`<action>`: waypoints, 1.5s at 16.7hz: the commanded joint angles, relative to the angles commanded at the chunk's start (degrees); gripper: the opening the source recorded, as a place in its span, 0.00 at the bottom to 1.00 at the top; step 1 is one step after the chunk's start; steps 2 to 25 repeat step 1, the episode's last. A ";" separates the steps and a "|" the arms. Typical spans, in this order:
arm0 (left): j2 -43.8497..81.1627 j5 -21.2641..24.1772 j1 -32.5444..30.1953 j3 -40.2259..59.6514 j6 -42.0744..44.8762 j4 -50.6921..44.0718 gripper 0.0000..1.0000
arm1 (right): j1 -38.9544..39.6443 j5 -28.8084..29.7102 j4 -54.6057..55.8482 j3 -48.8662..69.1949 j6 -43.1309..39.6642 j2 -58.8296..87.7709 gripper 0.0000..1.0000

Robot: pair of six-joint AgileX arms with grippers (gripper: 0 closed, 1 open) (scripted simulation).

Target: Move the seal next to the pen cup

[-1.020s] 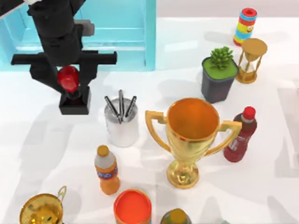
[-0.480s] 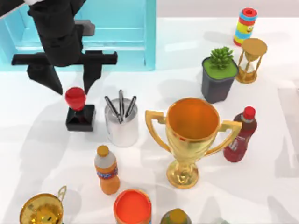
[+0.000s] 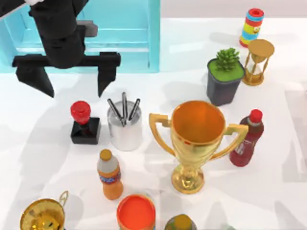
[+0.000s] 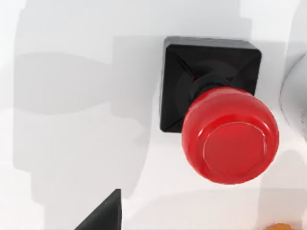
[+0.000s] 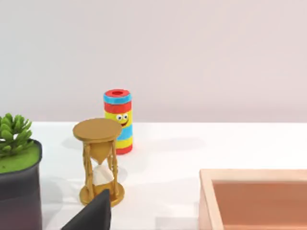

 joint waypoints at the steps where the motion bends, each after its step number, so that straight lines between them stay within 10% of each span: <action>1: 0.00 0.00 0.00 0.00 0.00 0.00 1.00 | 0.00 0.00 0.00 0.00 0.00 0.00 1.00; 25: 0.00 0.00 0.00 0.00 0.00 0.00 1.00 | 0.00 0.00 0.00 0.00 0.00 0.00 1.00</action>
